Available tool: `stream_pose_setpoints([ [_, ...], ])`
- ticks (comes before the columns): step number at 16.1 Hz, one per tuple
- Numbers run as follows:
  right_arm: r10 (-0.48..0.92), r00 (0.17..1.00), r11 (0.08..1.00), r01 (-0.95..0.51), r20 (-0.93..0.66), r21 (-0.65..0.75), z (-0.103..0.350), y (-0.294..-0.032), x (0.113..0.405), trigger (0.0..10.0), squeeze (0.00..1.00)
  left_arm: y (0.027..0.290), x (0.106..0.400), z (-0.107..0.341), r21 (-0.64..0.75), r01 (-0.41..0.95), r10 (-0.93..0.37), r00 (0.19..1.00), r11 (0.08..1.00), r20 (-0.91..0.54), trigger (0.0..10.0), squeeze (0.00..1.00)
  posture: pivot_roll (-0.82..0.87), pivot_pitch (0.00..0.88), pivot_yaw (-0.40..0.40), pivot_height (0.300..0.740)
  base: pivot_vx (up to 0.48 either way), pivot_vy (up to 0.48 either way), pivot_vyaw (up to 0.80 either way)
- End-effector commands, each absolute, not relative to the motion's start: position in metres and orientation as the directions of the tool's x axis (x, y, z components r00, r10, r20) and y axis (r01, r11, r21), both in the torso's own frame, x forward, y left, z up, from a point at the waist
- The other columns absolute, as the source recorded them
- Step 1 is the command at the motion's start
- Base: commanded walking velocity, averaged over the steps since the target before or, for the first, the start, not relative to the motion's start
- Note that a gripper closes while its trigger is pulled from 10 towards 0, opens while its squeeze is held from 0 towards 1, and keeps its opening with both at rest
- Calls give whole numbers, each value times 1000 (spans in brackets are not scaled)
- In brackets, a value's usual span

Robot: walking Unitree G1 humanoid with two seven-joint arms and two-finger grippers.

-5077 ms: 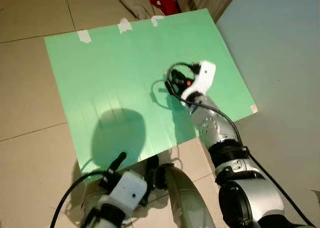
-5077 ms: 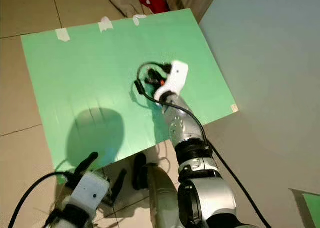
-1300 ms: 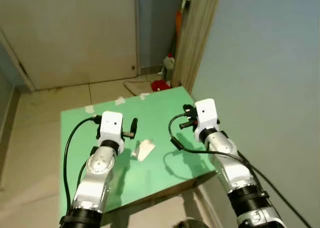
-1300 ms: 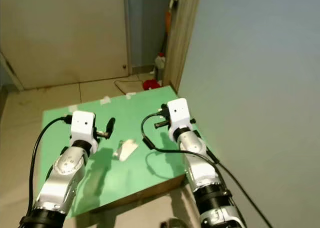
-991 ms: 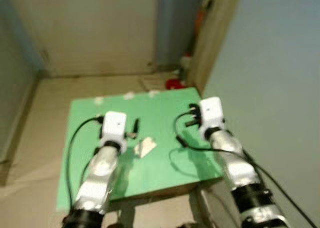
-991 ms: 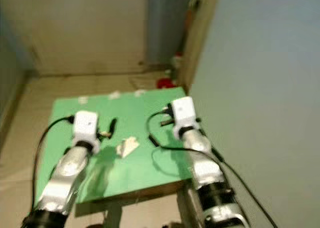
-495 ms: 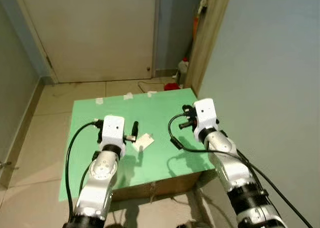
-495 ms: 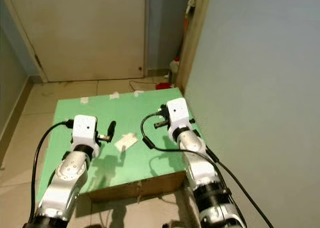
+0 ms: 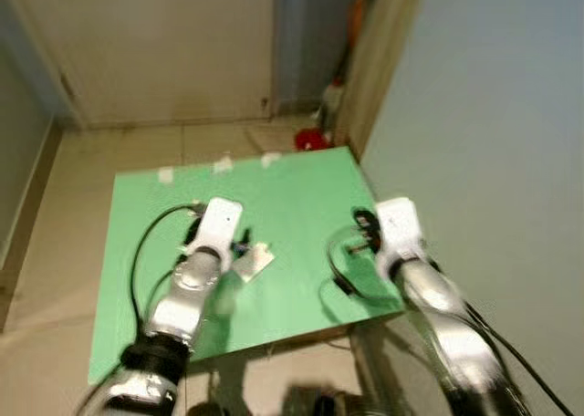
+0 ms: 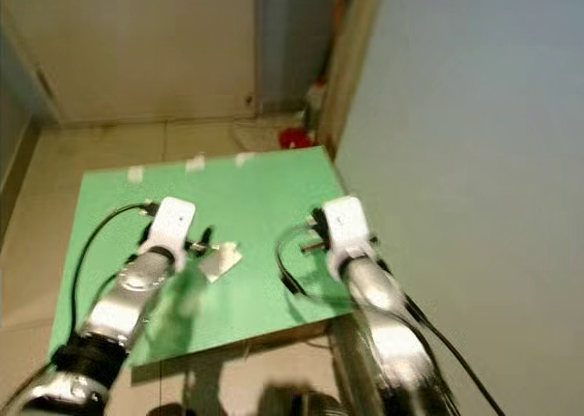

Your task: Hang keys on a hook

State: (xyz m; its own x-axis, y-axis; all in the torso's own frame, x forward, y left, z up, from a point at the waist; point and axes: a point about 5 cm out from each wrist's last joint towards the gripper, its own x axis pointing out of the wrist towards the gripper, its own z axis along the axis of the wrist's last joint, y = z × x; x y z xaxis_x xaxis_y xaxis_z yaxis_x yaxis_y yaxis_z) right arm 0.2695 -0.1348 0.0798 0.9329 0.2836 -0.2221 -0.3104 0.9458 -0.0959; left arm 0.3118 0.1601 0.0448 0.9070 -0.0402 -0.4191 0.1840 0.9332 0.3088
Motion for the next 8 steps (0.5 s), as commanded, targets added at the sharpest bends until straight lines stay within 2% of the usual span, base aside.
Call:
stream_pose_setpoints([
  [1, 255, 936, 952, -288, -242, -109, 81, -150, 258, 10000, 0, 156, 316, 44, 333, 218, -61, 903, 917, -426, 10000, 0, -202, 274, -96, 722, 0, 0, 0],
  [4, 177, 915, 964, -236, -361, -124, 70, -190, 195, 10000, 0, 171, 325, 39, 389, 201, 2, 887, 899, -462, 10000, 0, -327, 339, -141, 722, 0, 0, 0],
  [6, 155, 898, 968, -221, -412, -117, 71, -195, 165, 10000, 0, 168, 329, 38, 378, 226, -24, 882, 898, -471, 10000, 0, -372, 347, -154, 722, 0, 0, 0],
  [8, 182, 889, 971, -230, -421, -66, 79, -184, 145, 10000, 0, 166, 335, 42, 421, 267, -54, 890, 867, -453, 10000, 0, -409, 357, -163, 722, 0, 0, 0],
])
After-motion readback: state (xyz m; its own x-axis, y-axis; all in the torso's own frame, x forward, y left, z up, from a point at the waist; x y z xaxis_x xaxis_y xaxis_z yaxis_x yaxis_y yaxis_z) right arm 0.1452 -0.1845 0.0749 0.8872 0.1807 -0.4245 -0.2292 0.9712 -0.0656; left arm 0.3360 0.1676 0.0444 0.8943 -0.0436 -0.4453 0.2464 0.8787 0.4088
